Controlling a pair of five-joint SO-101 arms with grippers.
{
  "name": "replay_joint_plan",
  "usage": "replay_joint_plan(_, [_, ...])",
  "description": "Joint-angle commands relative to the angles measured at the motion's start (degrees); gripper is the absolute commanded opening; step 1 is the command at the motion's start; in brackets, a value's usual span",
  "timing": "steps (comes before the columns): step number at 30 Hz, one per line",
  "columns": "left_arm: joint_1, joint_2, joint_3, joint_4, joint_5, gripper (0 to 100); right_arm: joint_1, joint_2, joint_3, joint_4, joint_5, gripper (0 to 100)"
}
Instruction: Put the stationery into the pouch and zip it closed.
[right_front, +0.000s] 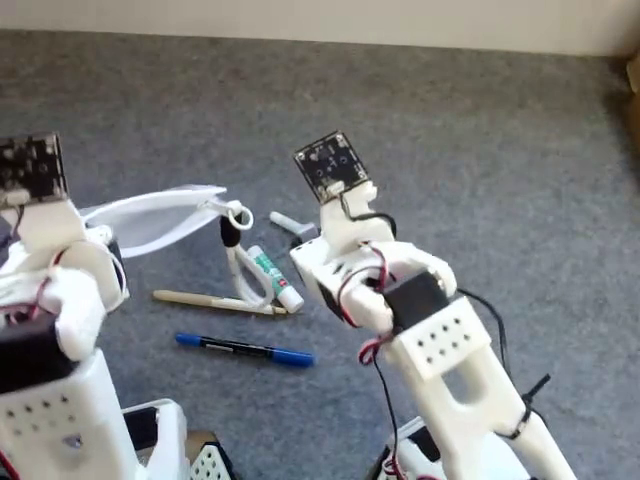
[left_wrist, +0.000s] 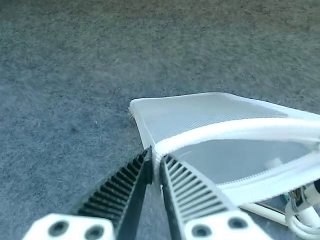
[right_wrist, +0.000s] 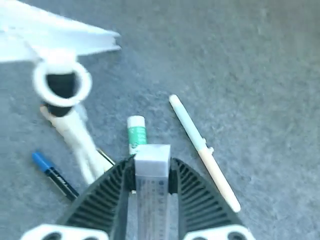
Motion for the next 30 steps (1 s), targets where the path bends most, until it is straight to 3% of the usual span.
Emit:
replay_joint_plan(1, [2.9,6.6,-9.8,3.2,0.0,1,-2.2,-5.7,-1.2,-1.0,-0.6,0.5])
replay_joint_plan(10, [7.1,13.1,-23.6,10.4,5.6,1,-3.3,-12.9,-1.3,-2.8,-0.6,0.5])
replay_joint_plan(18, [6.9,17.8,-23.3,10.3,7.3,1,-4.0,-15.5,-4.6,-10.2,-0.6,0.5])
replay_joint_plan(30, [6.8,17.6,-19.6,10.2,7.3,1,-17.7,-15.4,-4.7,-33.0,-0.3,0.5])
